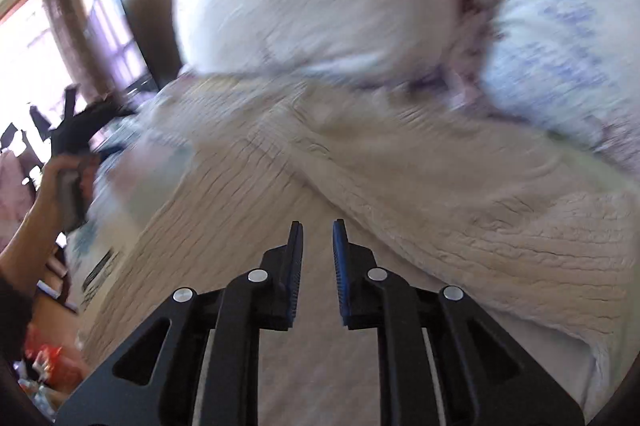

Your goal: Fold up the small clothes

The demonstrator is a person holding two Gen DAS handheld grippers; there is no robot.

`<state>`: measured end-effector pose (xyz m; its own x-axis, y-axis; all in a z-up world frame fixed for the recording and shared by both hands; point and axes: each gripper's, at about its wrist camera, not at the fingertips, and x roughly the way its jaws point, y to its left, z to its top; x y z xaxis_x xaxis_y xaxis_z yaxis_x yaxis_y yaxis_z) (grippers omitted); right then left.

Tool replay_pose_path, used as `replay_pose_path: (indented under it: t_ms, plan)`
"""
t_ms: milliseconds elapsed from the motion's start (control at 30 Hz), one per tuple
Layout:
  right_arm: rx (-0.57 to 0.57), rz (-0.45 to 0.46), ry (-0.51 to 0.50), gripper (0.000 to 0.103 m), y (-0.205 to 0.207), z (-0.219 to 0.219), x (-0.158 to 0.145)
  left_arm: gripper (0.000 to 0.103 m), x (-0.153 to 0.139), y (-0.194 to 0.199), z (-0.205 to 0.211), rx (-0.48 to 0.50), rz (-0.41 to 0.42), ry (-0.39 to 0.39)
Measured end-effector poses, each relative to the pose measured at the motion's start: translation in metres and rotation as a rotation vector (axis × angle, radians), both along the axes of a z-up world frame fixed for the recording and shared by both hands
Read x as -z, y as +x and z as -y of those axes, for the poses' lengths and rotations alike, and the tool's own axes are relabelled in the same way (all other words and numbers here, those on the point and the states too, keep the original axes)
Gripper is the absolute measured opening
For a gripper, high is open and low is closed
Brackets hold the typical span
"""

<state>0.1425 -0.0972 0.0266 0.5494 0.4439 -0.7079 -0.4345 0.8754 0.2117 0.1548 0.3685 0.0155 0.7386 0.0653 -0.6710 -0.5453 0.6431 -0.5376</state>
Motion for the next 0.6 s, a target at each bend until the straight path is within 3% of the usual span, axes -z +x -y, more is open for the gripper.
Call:
replay_pose_path:
  t_ms: [67, 100, 133, 200, 300, 367, 400, 433, 500, 600]
  plan:
    - [0.043, 0.036, 0.026, 0.043, -0.005, 0.011, -0.005, 0.077, 0.001, 0.005, -0.012, -0.021, 0.003, -0.017]
    - [0.096, 0.069, 0.04, 0.07, -0.01, 0.026, -0.01, 0.072, 0.001, 0.008, -0.019, -0.032, 0.008, -0.028]
    - [0.153, 0.103, 0.049, 0.081, -0.012, 0.043, -0.017, 0.069, 0.002, 0.01, -0.026, -0.045, 0.01, -0.036]
    - [0.261, 0.146, 0.054, 0.081, -0.024, 0.083, -0.029, 0.06, 0.003, 0.015, -0.042, -0.072, 0.018, -0.06]
    - [0.399, 0.138, 0.072, 0.084, -0.043, 0.139, -0.03, 0.045, 0.007, 0.02, -0.064, -0.112, 0.019, -0.11]
    - [0.487, 0.113, 0.09, 0.084, -0.054, 0.176, -0.025, 0.013, 0.01, 0.025, -0.074, -0.12, -0.008, -0.128]
    - [0.513, 0.103, 0.096, 0.084, -0.061, 0.191, -0.018, 0.008, 0.009, 0.027, -0.076, -0.117, -0.024, -0.127]
    - [0.54, 0.094, 0.103, 0.084, -0.064, 0.2, -0.015, 0.008, 0.004, 0.028, -0.073, -0.111, -0.026, -0.109]
    - [0.584, 0.084, 0.117, 0.084, -0.075, 0.22, -0.009, 0.007, -0.021, 0.033, -0.051, -0.055, -0.015, 0.002]
    - [0.62, 0.088, 0.12, 0.084, -0.088, 0.236, -0.003, 0.006, -0.076, 0.045, 0.027, 0.147, 0.06, 0.198]
